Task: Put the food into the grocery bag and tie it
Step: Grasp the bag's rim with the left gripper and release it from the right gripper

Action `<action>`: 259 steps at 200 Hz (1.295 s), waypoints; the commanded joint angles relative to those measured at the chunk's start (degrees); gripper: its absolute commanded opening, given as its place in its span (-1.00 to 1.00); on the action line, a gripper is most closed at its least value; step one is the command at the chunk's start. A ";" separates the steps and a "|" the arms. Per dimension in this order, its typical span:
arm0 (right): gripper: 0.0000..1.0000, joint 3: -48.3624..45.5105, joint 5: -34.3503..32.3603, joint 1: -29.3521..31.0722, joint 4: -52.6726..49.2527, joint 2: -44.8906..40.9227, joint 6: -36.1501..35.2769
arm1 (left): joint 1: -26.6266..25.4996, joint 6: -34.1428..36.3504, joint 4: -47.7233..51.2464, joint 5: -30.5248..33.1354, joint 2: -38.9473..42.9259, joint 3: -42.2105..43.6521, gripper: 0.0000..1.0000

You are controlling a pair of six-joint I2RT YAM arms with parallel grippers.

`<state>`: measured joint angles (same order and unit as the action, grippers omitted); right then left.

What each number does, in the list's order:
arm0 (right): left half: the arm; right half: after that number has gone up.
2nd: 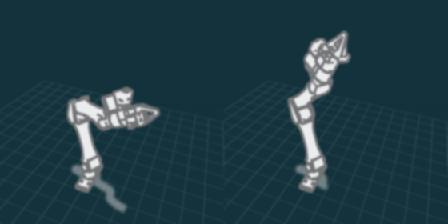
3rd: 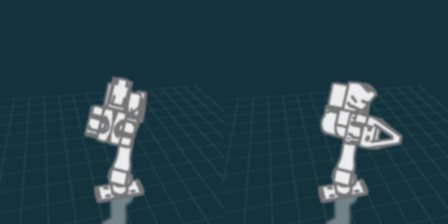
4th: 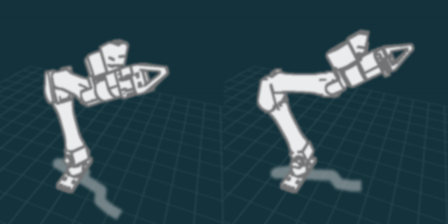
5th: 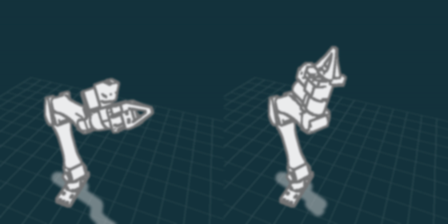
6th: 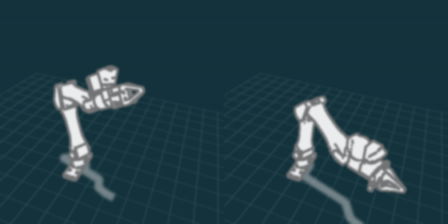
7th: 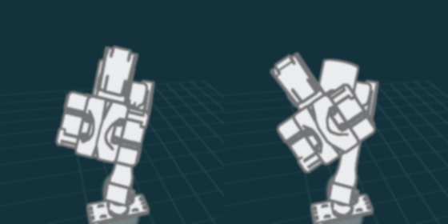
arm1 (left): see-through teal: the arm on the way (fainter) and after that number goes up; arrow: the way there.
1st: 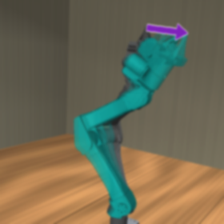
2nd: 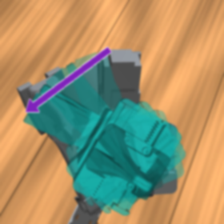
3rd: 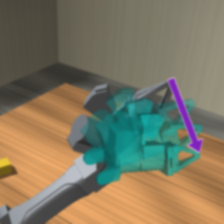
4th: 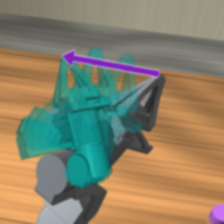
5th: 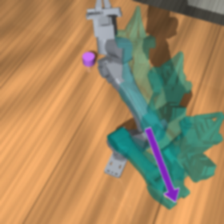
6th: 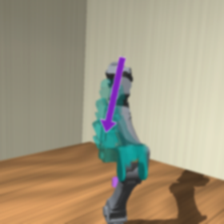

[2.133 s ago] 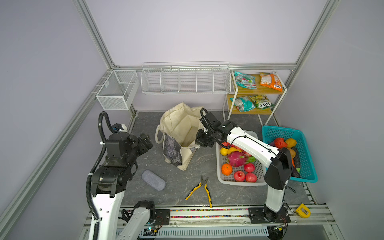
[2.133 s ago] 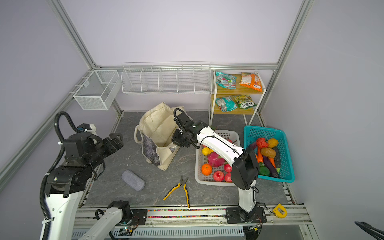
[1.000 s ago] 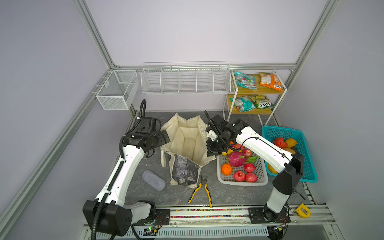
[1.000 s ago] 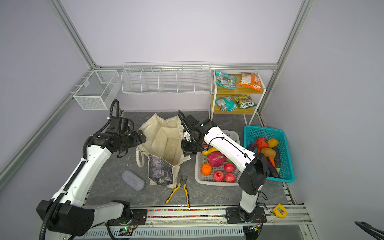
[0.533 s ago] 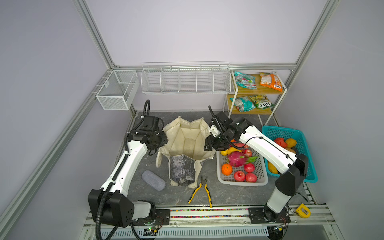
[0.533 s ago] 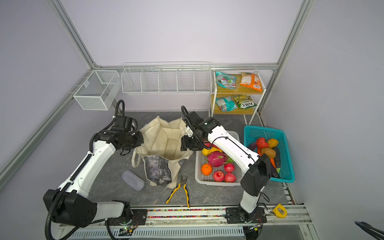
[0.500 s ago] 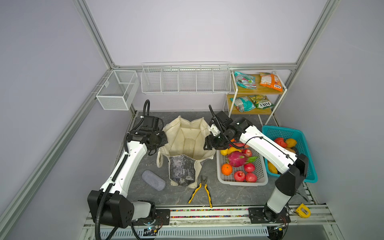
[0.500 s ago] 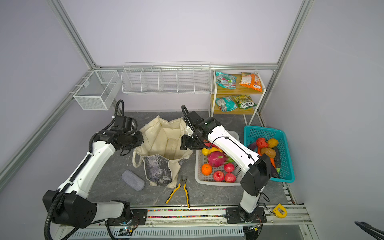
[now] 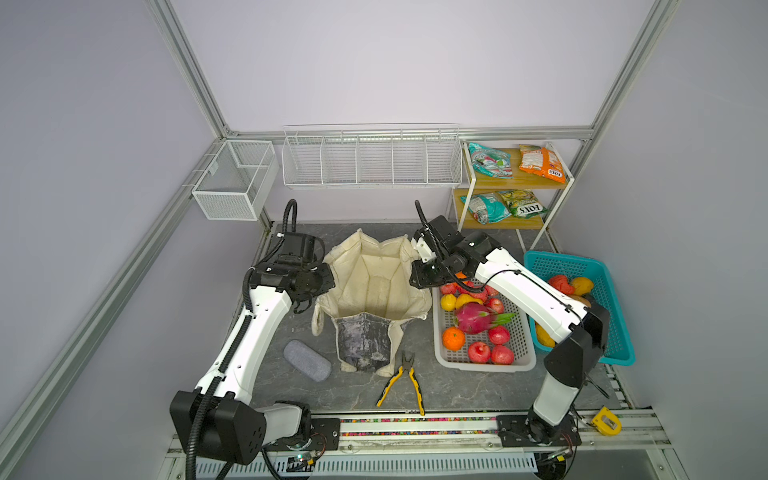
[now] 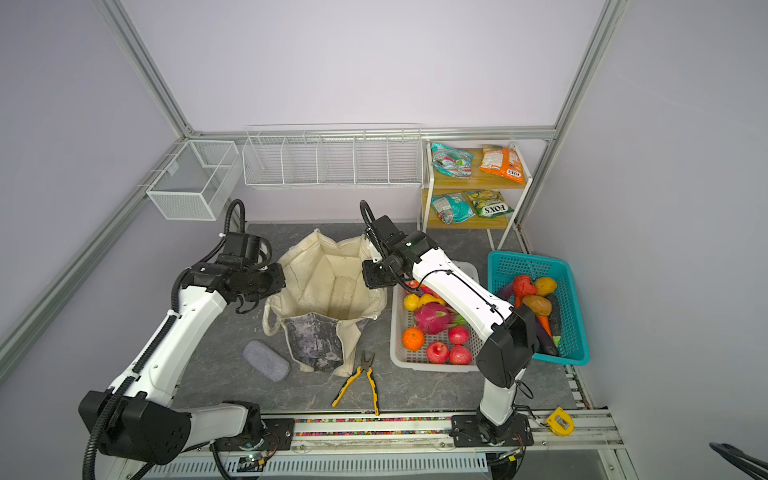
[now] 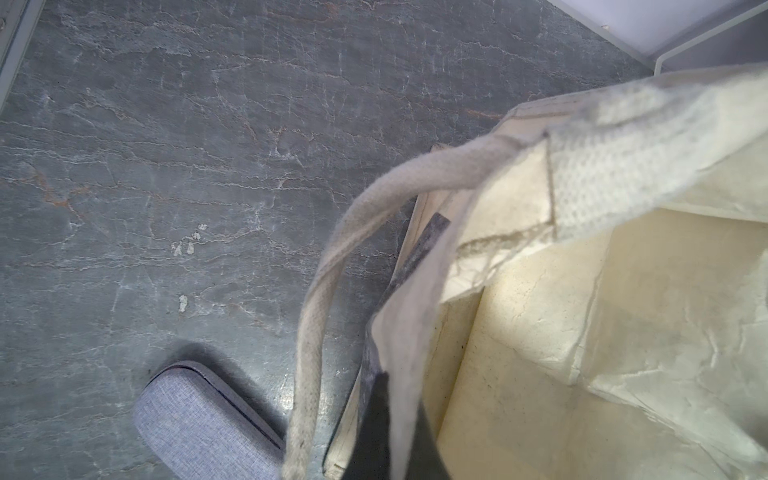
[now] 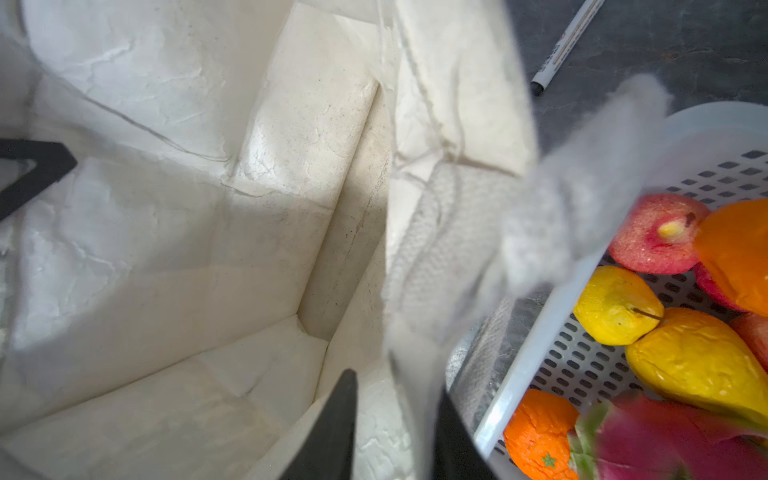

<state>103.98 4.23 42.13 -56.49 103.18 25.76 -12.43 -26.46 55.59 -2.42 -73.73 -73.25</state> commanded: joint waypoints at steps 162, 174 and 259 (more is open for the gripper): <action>-0.77 22.02 -15.77 0.80 -20.47 9.74 -5.88 | -0.14 -9.04 1.47 7.45 6.06 0.08 -1.00; -0.73 21.34 -14.73 0.94 -19.76 9.94 -5.42 | -0.14 -9.05 0.64 6.28 5.77 1.02 -1.00; -0.18 19.45 -15.19 1.03 -18.58 5.86 -3.73 | -0.14 -6.96 0.60 5.58 5.90 2.63 -0.27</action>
<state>124.36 -10.81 42.85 -75.53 113.06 21.15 -12.75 -33.78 55.90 3.44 -68.47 -71.22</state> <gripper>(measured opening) 0.350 0.339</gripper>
